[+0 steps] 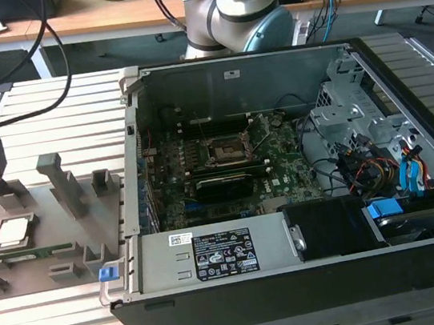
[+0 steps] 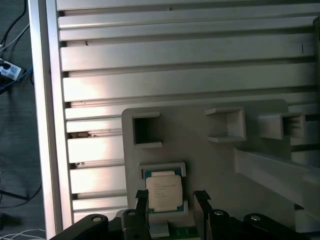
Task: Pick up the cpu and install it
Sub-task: 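Pick up the cpu and move it towards the insertion slot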
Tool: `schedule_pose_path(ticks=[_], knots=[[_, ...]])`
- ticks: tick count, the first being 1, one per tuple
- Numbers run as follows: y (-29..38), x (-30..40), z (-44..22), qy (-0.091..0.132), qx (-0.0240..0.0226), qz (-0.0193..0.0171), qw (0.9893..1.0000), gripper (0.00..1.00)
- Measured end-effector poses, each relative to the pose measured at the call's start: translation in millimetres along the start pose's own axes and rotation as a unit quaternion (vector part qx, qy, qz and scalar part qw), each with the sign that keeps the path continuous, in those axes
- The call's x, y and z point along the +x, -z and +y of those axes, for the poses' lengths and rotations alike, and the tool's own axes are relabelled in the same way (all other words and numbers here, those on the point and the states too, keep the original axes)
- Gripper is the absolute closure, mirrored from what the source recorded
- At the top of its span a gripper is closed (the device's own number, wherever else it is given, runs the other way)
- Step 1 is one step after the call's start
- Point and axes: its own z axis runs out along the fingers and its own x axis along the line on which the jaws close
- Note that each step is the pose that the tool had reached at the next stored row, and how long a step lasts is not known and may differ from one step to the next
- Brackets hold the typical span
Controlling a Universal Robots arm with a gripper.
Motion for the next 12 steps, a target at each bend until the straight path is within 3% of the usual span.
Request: schedule_pose_path(ticks=[12], knots=[[-15.0, 0.5, -0.1, 0.001, 0.0000, 0.0000, 1.0000, 0.52]])
